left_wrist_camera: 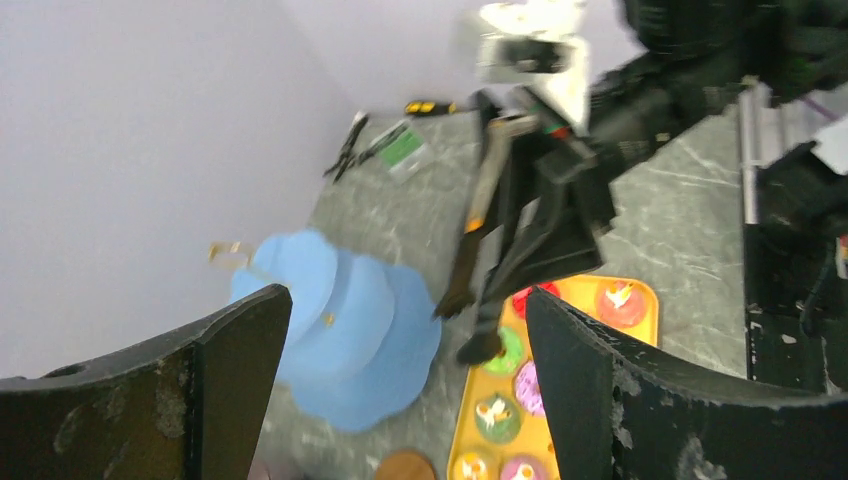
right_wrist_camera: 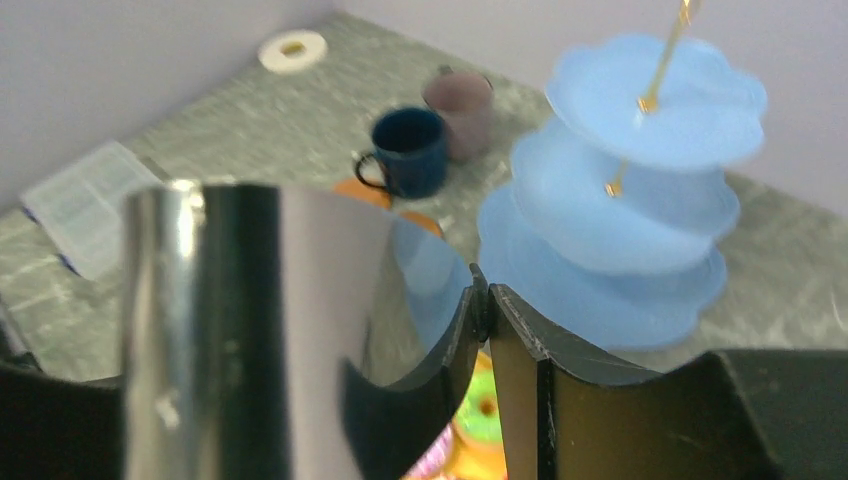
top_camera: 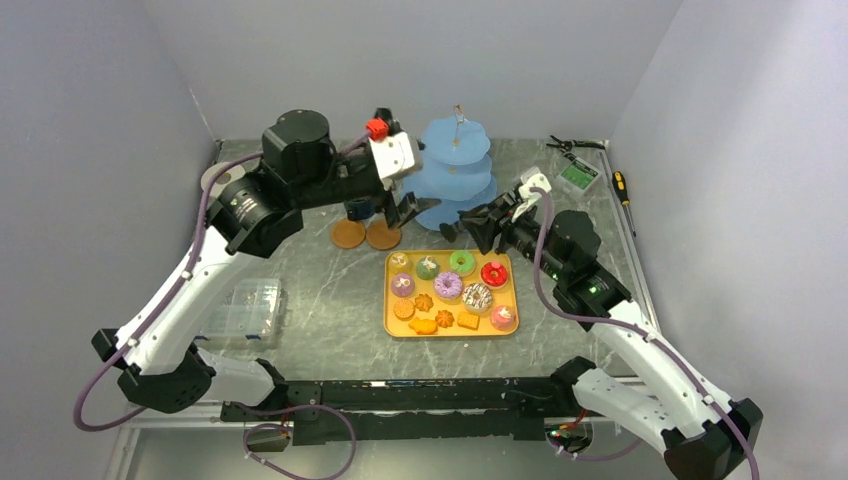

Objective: Serve the afternoon tea

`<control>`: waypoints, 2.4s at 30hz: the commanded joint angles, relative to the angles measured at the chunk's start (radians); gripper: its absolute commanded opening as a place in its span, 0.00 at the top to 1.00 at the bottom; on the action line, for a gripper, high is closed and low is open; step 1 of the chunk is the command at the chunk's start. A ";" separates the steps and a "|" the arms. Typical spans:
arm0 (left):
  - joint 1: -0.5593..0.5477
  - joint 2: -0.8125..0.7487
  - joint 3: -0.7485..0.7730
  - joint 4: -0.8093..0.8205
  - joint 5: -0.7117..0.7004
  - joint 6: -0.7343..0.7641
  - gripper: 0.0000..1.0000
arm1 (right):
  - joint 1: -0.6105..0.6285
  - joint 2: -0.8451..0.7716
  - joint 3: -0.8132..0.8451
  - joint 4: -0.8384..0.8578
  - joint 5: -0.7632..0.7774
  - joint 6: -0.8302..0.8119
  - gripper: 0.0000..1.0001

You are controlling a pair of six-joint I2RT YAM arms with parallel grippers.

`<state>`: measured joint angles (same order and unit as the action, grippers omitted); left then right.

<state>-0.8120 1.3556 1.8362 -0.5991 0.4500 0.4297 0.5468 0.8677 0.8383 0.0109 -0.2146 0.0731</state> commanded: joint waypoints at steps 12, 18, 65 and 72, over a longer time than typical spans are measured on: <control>0.192 -0.105 -0.195 -0.052 -0.110 -0.155 0.07 | 0.009 -0.096 -0.244 0.087 0.295 0.026 0.38; 0.193 -0.102 -0.212 -0.065 -0.138 -0.142 0.07 | 0.016 -0.032 -0.309 0.240 0.323 0.037 0.36; 0.302 -0.008 -0.154 -0.157 -0.182 -0.230 0.07 | 0.131 0.311 -0.413 0.527 0.458 0.071 0.43; 0.301 -0.001 -0.131 -0.163 -0.171 -0.232 0.07 | 0.131 0.217 -0.391 0.480 0.486 0.049 0.51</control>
<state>-0.5117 1.3693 1.6650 -0.7898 0.2504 0.2146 0.6716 1.1522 0.4194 0.4984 0.2470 0.1349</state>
